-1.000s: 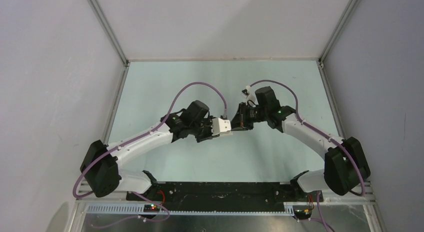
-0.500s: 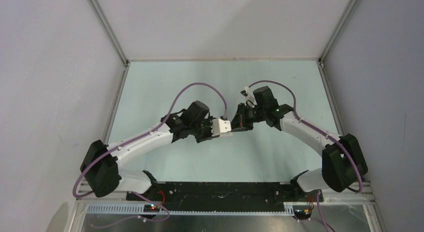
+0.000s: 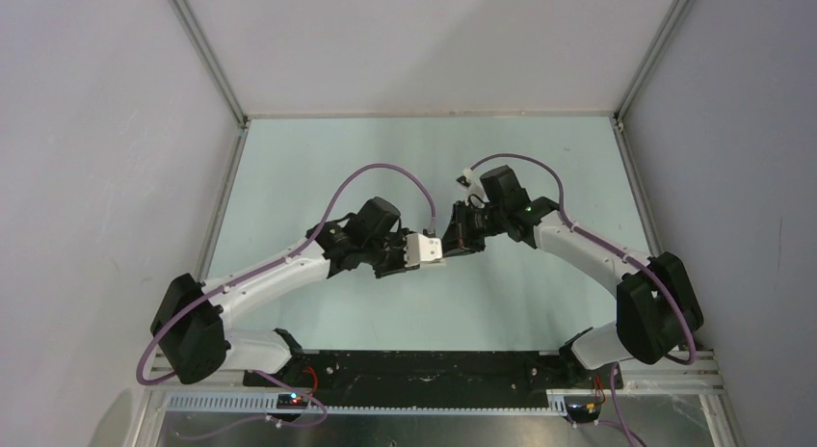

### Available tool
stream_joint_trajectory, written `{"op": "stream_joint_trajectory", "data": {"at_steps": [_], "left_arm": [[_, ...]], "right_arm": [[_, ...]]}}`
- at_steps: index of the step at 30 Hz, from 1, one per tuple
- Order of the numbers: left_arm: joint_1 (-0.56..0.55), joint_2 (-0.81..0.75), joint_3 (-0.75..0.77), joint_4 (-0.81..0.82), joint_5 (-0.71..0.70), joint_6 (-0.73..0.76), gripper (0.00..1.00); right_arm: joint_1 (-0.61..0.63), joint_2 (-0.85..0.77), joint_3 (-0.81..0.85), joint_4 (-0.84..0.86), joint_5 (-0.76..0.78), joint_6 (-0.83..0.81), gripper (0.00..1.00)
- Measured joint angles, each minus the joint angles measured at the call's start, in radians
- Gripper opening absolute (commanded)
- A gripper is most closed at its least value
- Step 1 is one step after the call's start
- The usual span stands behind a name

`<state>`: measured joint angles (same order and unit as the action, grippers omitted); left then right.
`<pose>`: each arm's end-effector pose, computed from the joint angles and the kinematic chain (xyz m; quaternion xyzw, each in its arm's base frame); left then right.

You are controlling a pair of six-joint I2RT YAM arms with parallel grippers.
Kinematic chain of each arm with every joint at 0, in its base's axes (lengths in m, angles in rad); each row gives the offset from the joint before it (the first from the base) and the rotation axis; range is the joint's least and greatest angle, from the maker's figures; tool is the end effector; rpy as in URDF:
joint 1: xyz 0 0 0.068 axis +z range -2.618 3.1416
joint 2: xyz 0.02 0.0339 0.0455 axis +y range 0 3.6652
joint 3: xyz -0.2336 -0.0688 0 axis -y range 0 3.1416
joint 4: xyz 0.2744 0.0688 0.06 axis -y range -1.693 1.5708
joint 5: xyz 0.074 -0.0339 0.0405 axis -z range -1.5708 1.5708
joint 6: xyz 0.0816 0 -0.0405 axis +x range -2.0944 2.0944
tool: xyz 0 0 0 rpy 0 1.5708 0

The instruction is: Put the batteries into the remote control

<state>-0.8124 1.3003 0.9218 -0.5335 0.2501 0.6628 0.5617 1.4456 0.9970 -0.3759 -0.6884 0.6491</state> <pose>0.2112 -0.2523 0.1719 0.6612 0.6677 -0.1417 0.3112 0.2746 0.2341 0.1797 -0.0846 0.8811 0.4537 0.1034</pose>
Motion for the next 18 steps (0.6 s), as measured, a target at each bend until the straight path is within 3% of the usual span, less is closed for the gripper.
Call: {"op": "stream_joint_trajectory", "data": {"at_steps": [10,18], "left_arm": [[0.000,-0.001,-0.004,-0.004,0.011,0.009,0.10],[0.000,-0.001,-0.004,-0.003,0.014,0.009,0.10]], "right_arm": [[0.014,0.005,0.012,-0.024,0.019,-0.016,0.00],[0.022,0.005,0.034,-0.061,0.047,-0.018,0.14]]}}
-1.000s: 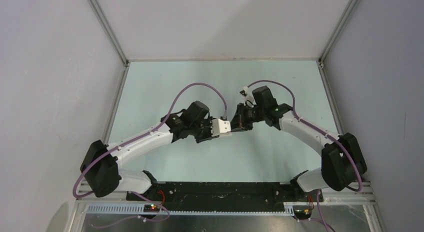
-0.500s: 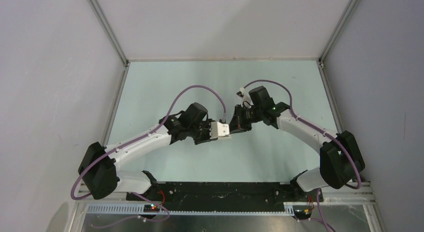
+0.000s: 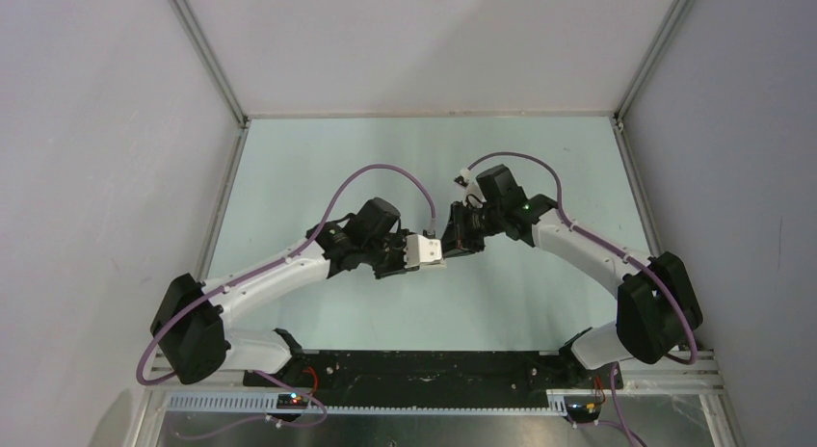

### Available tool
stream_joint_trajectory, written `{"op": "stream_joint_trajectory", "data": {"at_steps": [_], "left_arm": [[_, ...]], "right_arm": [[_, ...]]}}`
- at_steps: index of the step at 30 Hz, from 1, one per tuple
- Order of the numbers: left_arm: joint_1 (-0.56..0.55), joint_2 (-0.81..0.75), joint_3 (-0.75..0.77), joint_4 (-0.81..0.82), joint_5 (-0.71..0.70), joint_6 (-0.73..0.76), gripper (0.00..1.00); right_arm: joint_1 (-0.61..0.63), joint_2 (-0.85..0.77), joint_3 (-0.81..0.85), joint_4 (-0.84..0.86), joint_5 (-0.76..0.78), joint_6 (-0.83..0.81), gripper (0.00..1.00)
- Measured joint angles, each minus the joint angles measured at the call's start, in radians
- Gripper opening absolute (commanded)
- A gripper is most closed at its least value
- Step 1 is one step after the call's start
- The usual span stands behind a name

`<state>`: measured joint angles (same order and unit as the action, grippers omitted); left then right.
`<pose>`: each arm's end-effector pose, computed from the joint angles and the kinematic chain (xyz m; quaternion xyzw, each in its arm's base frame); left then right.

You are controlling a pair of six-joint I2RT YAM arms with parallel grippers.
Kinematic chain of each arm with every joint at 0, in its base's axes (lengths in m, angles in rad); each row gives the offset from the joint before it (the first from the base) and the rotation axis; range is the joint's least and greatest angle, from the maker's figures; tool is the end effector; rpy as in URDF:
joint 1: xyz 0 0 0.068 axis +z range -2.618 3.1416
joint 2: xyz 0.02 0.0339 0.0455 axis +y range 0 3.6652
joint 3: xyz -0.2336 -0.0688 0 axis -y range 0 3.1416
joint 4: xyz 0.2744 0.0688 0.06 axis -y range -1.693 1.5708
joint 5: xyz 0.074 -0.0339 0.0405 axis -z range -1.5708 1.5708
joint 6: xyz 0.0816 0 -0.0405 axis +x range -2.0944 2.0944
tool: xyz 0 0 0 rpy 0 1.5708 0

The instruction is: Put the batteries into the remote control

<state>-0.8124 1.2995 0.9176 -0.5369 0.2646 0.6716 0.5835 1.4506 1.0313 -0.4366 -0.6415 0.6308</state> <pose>0.2095 -0.2521 0.1705 0.6657 0.6636 -0.1470 0.3079 0.2722 0.2382 0.1833 -0.0893 0.8914 0.4320 0.1042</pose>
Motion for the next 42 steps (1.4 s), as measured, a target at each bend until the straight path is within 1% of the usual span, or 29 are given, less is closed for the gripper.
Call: {"op": "stream_joint_trajectory", "data": {"at_steps": [3,6,12,17,19,30,37,42], "left_arm": [[0.000,0.000,0.000,0.002,0.000,0.000,0.10],[0.000,0.000,0.000,0.003,-0.001,-0.001,0.09],[0.000,0.000,0.000,0.003,-0.010,-0.002,0.09],[0.000,0.000,0.000,0.002,-0.018,-0.002,0.09],[0.000,0.001,0.000,0.002,-0.025,-0.002,0.09],[0.000,0.002,0.000,0.004,-0.027,-0.002,0.08],[0.000,0.002,0.000,0.012,-0.027,-0.002,0.08],[0.000,0.002,0.000,0.012,-0.027,-0.002,0.08]], "right_arm": [[0.002,0.000,0.009,-0.017,0.015,0.000,0.17],[0.003,0.000,0.016,-0.031,0.028,-0.004,0.26],[0.005,0.000,0.026,-0.048,0.040,-0.004,0.32],[0.006,-0.001,0.035,-0.061,0.047,-0.004,0.41],[0.006,-0.002,0.038,-0.065,0.051,-0.004,0.42],[-0.002,-0.026,0.039,-0.104,0.075,-0.004,0.44],[-0.017,-0.043,0.039,-0.138,0.100,-0.019,0.50],[-0.015,-0.045,0.039,-0.139,0.114,-0.042,0.58]]}}
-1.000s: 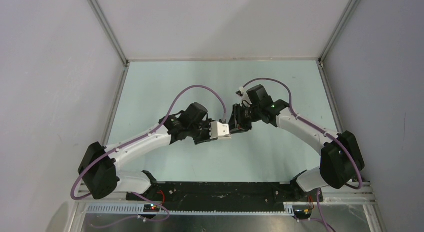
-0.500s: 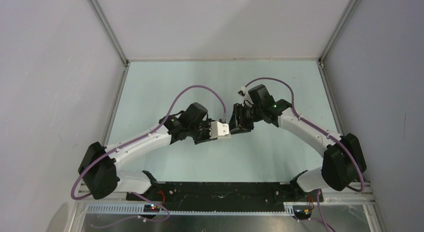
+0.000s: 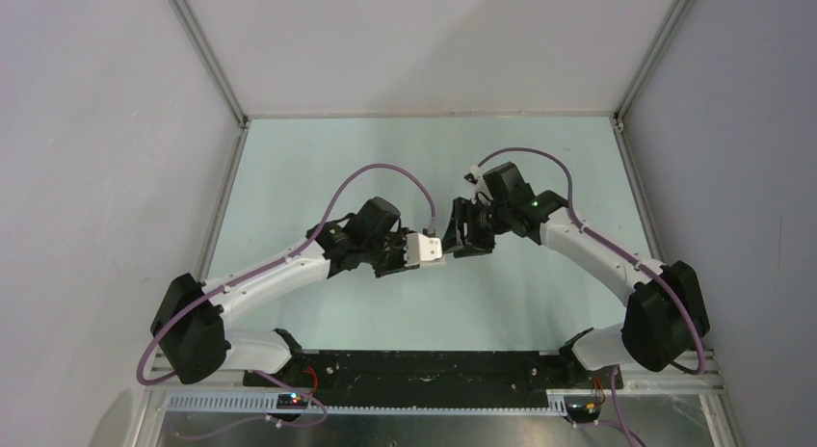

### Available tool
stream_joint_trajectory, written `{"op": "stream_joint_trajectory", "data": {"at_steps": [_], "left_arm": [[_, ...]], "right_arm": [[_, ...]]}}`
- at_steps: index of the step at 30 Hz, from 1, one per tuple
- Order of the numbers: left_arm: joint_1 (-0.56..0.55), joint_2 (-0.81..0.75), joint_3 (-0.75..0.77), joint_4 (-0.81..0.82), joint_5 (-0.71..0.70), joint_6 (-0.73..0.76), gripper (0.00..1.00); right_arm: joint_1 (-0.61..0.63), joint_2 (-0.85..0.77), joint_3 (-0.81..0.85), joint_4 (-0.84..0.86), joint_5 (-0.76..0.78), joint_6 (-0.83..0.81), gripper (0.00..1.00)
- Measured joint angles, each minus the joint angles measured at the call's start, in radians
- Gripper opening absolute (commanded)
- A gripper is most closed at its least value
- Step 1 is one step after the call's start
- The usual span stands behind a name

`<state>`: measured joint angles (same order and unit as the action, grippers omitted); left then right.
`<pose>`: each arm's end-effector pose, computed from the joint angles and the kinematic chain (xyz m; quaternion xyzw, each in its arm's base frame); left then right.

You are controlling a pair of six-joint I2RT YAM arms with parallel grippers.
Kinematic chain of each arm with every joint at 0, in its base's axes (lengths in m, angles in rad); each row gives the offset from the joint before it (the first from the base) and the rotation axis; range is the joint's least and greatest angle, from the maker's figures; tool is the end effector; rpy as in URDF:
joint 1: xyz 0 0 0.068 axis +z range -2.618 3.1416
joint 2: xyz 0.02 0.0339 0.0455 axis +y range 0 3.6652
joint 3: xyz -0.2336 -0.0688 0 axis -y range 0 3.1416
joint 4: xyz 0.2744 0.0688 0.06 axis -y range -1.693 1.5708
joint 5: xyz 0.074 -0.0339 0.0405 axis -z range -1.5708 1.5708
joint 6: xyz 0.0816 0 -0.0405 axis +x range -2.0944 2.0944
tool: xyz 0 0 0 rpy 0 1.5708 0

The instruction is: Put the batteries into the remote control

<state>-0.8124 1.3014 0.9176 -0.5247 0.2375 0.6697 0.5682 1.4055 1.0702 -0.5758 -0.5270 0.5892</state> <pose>0.2123 -0.2520 0.1707 0.6623 0.6668 -0.1348 0.3140 0.2721 0.2224 0.1961 -0.0748 0.9143 0.3773 0.1270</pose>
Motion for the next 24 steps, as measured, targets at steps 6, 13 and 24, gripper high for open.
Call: {"op": "stream_joint_trajectory", "data": {"at_steps": [6,13,24], "left_arm": [[0.000,0.000,0.000,0.000,0.000,0.000,0.08],[0.000,-0.008,0.000,0.000,0.002,0.000,0.08],[0.000,-0.034,0.000,-0.019,0.001,0.000,0.07]], "right_arm": [[0.013,0.000,0.000,0.013,0.004,-0.020,0.60],[0.034,0.026,0.000,0.038,0.003,-0.032,0.60],[0.038,0.012,-0.182,0.342,-0.066,0.006,0.56]]}}
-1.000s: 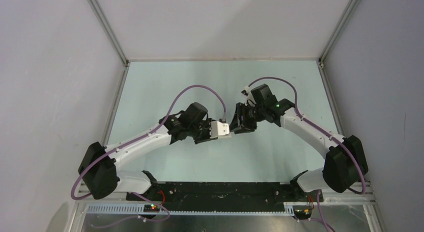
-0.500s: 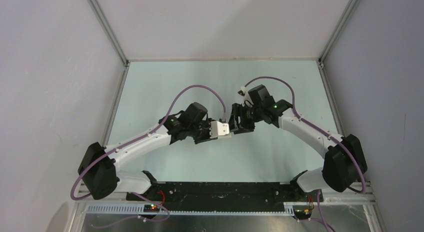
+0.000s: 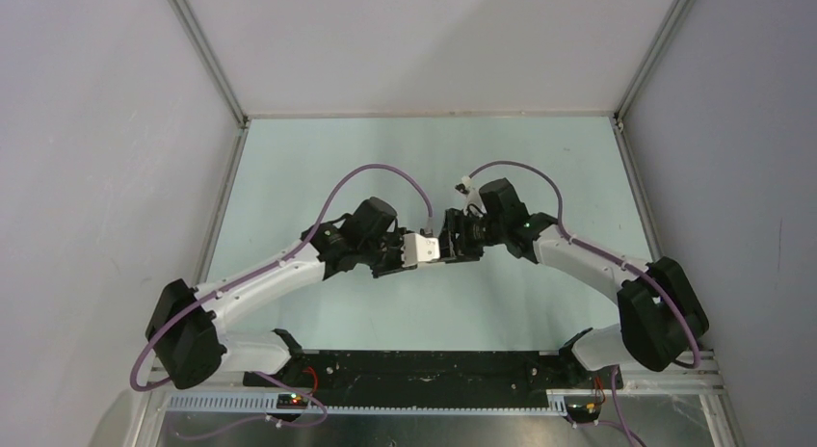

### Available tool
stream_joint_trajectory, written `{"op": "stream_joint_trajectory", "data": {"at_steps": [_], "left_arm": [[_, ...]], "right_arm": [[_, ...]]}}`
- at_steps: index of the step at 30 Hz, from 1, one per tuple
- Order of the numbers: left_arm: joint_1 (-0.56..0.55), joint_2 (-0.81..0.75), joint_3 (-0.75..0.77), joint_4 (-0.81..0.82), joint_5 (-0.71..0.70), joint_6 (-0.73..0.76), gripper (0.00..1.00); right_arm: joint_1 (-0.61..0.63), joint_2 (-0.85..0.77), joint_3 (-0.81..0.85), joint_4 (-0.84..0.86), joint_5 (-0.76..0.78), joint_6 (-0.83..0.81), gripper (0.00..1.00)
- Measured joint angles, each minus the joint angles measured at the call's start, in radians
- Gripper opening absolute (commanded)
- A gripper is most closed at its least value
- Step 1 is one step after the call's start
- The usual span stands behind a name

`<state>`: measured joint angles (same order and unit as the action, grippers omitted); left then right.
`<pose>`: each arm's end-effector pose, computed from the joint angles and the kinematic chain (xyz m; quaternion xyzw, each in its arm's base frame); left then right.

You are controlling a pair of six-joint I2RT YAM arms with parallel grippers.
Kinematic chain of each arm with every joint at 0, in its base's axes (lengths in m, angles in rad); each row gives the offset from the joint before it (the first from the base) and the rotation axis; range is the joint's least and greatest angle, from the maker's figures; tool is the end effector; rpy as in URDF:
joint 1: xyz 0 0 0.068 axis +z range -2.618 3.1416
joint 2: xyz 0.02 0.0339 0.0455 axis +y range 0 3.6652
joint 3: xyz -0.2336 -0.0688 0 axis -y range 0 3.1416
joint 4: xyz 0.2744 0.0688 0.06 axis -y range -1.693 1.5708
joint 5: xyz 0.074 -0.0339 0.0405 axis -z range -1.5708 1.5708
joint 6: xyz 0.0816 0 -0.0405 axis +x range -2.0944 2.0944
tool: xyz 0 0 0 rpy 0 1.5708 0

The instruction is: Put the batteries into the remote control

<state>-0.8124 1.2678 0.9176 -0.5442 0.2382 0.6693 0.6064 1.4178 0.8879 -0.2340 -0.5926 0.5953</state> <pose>0.2093 -0.2489 0.1791 0.6613 0.6646 -0.1354 0.3206 0.2648 0.2391 0.1594 -0.1195 0.8790 0.4338 0.1579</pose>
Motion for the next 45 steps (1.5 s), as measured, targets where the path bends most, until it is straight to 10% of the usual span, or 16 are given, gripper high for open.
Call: {"op": "stream_joint_trajectory", "data": {"at_steps": [18,45], "left_arm": [[0.000,-0.033,0.000,0.015,0.001,-0.001,0.06],[-0.006,-0.008,0.000,0.018,-0.026,-0.006,0.01]], "right_arm": [[-0.048,-0.055,-0.099,0.193,-0.110,0.064,0.35],[-0.083,-0.066,-0.100,0.107,-0.129,0.077,0.38]]}}
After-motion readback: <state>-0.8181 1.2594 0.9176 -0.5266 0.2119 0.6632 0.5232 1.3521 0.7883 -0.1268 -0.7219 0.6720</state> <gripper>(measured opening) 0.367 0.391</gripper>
